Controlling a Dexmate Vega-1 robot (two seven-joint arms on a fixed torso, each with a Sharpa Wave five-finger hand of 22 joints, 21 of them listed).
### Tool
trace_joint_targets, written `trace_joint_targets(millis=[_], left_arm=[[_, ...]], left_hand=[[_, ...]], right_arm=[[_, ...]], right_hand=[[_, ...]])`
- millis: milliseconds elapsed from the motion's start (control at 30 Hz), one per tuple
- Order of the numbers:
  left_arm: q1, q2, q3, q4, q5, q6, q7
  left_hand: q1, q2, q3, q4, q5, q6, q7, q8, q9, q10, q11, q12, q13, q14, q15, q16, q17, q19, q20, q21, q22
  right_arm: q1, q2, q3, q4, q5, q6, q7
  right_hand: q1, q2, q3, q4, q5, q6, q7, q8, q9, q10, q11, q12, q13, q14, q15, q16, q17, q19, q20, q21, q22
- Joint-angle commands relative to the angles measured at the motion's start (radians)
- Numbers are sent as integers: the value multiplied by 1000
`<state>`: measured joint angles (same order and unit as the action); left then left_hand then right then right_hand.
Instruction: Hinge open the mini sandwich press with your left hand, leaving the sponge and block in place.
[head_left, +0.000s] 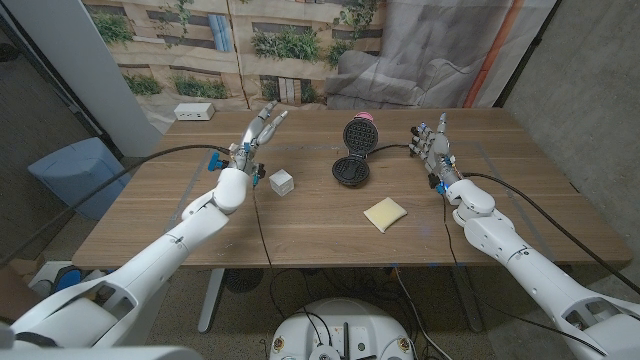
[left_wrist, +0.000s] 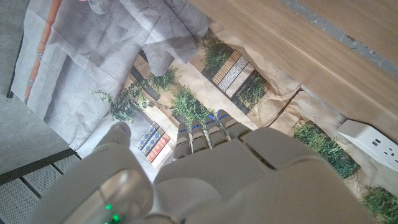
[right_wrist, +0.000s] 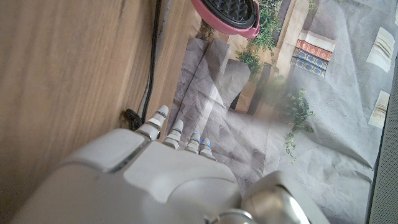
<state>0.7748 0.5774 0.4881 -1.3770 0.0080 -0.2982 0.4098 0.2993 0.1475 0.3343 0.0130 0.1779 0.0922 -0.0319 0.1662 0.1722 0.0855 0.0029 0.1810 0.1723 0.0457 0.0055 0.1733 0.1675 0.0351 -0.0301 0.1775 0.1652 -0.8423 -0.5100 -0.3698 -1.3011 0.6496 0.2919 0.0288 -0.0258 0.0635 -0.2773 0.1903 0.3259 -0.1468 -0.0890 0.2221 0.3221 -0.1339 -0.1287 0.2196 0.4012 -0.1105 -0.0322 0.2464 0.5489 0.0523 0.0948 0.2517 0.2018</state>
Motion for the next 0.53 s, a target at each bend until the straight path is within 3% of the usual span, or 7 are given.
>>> trace_joint_targets(millis=[33,367,533], left_arm=[[41,-19,-45,33,-171,-19,-79],[80,-34,-80,18,-309,52,-116],[88,-32,-75,24,-325,53,-127]], left_hand=[[-18,6,8,8,7,2,22,7,0,-6,-3,0,1,-4,-1,-1,2,-6,-50,4,4],[-30,15,16,11,10,22,39,16,0,-6,-4,3,1,-8,-1,1,2,-12,-52,5,4],[-33,17,20,11,10,26,38,17,0,-3,-2,5,1,-7,-2,1,2,-12,-52,5,4]], right_arm=[[1,0,0,2,0,0,1],[1,0,0,1,0,0,1],[0,0,0,0,0,0,1]], right_hand=[[3,90,-4,-1,6,-4,2,4,5,-5,5,6,5,-5,-23,3,4,-2,9,4,4],[3,90,-4,-1,6,-5,1,4,5,-6,6,6,5,-5,-23,3,4,-2,8,4,4],[3,90,-4,-1,6,-7,0,4,5,-7,5,5,5,-5,-24,3,4,-2,9,4,4]])
